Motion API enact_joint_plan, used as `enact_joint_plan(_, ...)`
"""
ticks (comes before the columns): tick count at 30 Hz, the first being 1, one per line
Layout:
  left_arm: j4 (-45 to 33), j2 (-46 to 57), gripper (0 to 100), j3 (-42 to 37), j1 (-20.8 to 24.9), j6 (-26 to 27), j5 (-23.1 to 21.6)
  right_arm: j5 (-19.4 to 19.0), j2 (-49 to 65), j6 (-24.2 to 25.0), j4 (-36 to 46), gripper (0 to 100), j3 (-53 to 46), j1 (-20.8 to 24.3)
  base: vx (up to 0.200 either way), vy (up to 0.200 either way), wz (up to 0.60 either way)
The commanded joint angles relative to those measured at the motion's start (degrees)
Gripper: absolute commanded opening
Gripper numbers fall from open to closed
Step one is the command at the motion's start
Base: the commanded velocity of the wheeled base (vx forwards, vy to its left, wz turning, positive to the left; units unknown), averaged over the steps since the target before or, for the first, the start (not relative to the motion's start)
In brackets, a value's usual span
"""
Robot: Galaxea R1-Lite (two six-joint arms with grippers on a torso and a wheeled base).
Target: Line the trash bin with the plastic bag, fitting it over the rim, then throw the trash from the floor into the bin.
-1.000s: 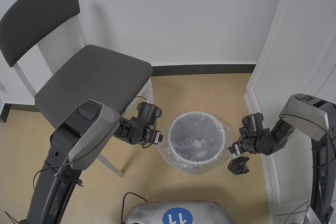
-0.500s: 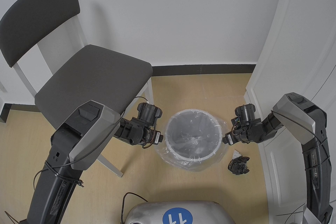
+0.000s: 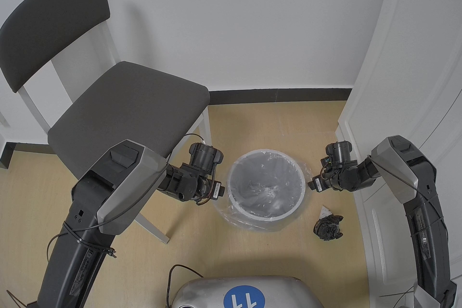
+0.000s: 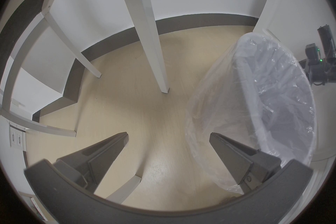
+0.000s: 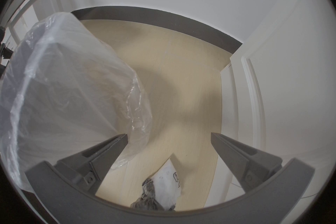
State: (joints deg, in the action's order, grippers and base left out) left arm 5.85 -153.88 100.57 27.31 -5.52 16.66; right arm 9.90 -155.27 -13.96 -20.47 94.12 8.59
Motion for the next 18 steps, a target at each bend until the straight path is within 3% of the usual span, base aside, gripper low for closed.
enact_joint_plan(1,0.04,-0.63,100,0.15,0.03,0.16,0.03,-0.49,-3.99,0.25,-0.01,100,3.52,-0.42,0.0,0.0,0.0)
enact_joint_plan(8,0.04,-1.42,100,0.33,0.03,0.51,0.03,-6.82,-4.6,1.92,-0.27,100,4.67,-0.33,0.0,0.0,0.0)
enact_joint_plan(14,0.04,-2.04,100,1.38,-0.15,0.07,-0.05,-6.21,-2.4,6.49,-0.1,100,3.96,-0.24,0.0,0.0,0.0)
enact_joint_plan(18,0.04,-2.04,100,1.29,-0.24,0.34,-0.05,-5.86,3.92,10.18,0.17,100,-3.33,-0.68,0.0,0.0,0.0)
